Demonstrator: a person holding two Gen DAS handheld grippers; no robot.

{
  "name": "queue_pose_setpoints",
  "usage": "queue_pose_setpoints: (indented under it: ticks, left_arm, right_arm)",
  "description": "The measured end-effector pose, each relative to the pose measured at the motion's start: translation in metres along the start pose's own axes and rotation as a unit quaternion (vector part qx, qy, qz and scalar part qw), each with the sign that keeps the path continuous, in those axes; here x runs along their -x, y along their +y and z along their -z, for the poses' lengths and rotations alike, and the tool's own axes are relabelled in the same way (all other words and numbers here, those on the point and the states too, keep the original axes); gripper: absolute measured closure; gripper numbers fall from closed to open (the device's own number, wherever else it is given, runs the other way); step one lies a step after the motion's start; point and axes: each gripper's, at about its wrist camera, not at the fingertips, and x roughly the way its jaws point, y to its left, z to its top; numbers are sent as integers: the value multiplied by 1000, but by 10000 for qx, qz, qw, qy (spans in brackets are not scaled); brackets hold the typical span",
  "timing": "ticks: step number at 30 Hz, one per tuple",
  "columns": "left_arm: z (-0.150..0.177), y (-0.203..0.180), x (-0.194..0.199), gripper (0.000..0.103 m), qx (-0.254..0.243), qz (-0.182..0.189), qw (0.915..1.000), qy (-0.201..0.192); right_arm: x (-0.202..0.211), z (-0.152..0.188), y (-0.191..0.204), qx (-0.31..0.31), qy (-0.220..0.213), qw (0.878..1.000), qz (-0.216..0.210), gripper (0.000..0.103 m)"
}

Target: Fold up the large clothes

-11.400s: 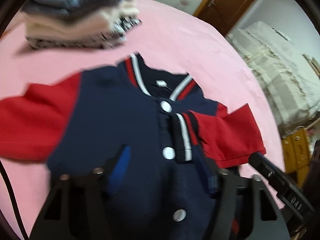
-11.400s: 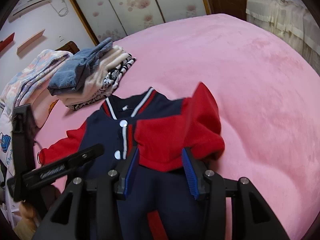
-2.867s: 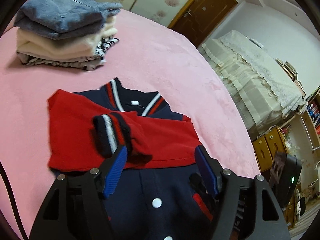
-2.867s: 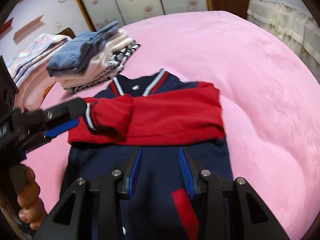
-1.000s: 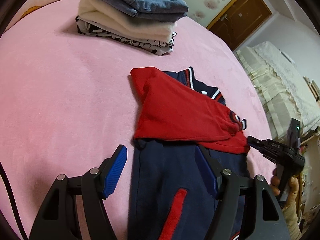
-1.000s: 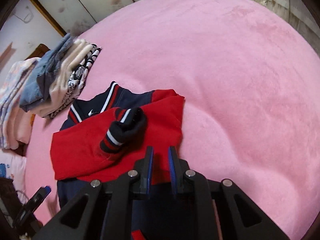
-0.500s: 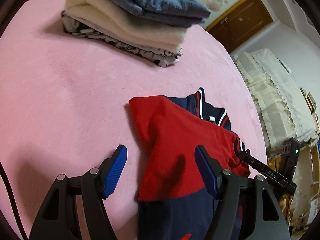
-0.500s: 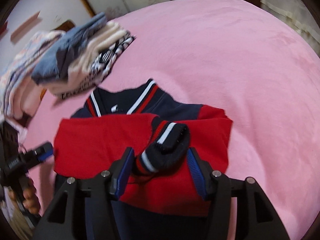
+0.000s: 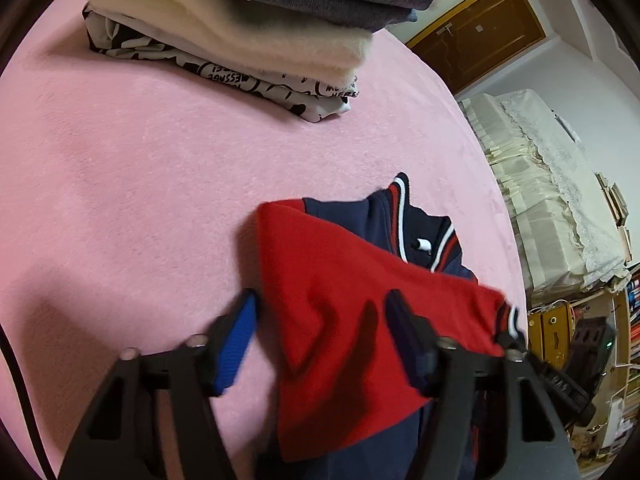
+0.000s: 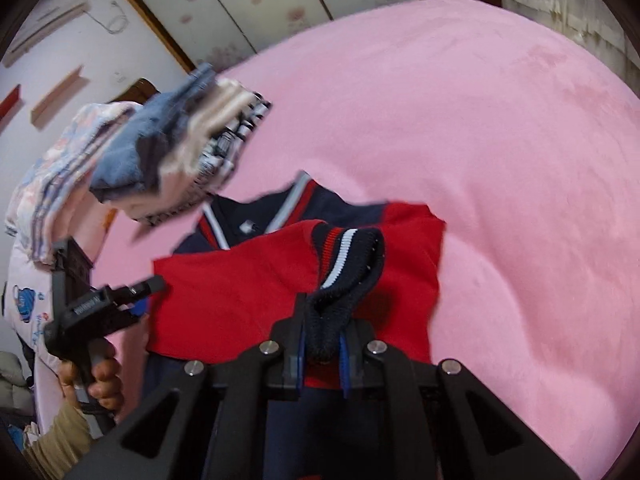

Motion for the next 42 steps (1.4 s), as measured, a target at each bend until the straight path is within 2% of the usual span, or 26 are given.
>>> queue_pose_setpoints:
  ticks: [1,2,4,7,9,10,14,17,19,20,21,23,25,26,28,29,30,32,33,34,35,36,37,38,40,42]
  left_arm:
    - [-2,1,-1,63,26,3,10000,7]
    - [-3,2,-3,67,77,19,10000,19]
    - [-9,5,-9,88,185,-57,9998,50]
    - [-15,-3,-12,95,-74,-273,9995,119]
    - [-20,-15,-7,99,-595,-454,9972,17]
    - [-23,-16,-6,99,-776,-535,9955,-26]
    - [-30,2,-21,98,-740,-662,9949,197]
    - [-26,-5,-13,95,-1034,-822,9911,135]
    - [-24,-13,-2,81,-1095,-1042,9885,96]
    - [-22,-17,5,77,-1156,-1215,9858,12]
    - [-20,-19,15,71,-1219,-1344,9834,-93]
    - [-13,-30,33,61,-1358,-1527,9782,-364]
    - [-2,-44,51,57,-1444,-1407,9774,-635]
    - [3,-52,57,57,-1493,-1265,9781,-713]
    - [17,-70,60,57,-1541,-957,9800,-814]
    - [21,-75,59,57,-1536,-876,9808,-817]
    - [27,-81,52,57,-1518,-752,9824,-784]
    - [36,-88,38,61,-1528,-704,9830,-733]
    - [41,-92,22,69,-1515,-792,9833,-626]
    - [43,-92,12,79,-1500,-861,9834,-548]
    - [46,-88,2,82,-1467,-994,9831,-453]
    - [48,-81,-9,87,-1407,-1235,9817,-343]
    - [51,-76,-13,90,-1381,-1336,9808,-323]
    - [52,-70,-15,91,-1330,-1340,9814,-339]
    - [51,-57,-11,92,-1178,-1170,9854,-376]
    - [48,-47,-7,92,-1062,-1158,9868,-388]
  right_arm:
    - [-5,1,-3,-72,50,10000,1,91]
    - [-10,3,-7,-169,95,9998,-17,91]
    - [-16,6,-11,-277,87,9996,-42,91]
    - [-10,9,-6,-235,-121,9996,-35,91]
    - [-6,11,-4,-142,-308,9994,100,91]
    - [-12,14,-6,-119,-272,9992,259,91]
    - [-23,19,-11,-84,-180,9988,447,92]
    - [-12,17,0,128,-204,9981,568,82]
    - [2,17,7,326,-317,9962,747,72]
    - [8,18,11,421,-411,9946,860,65]
    - [15,20,15,516,-514,9927,966,61]
    - [31,23,23,678,-758,9891,1064,61]
    - [40,24,33,837,-942,9871,993,61]
    - [39,24,38,925,-940,9863,990,61]
    - [33,22,52,1113,-906,9863,818,74]
    - [25,21,59,1218,-812,9865,730,87]
    - [21,21,64,1278,-752,9866,686,91]
    - [4,21,74,1456,-603,9853,652,91]
    - [-5,22,77,1516,-495,9849,679,91]
    - [-16,23,77,1573,-332,9839,786,91]
    - [-24,24,74,1617,-234,9822,922,93]
    - [-29,25,70,1641,-195,9802,1088,100]
    - [-31,25,59,1622,-190,9772,1354,103]
    - [-28,24,50,1534,-225,9777,1415,103]
    - [-18,21,27,1120,-235,9881,1024,103]
    - [-11,22,18,912,-301,9914,892,103]
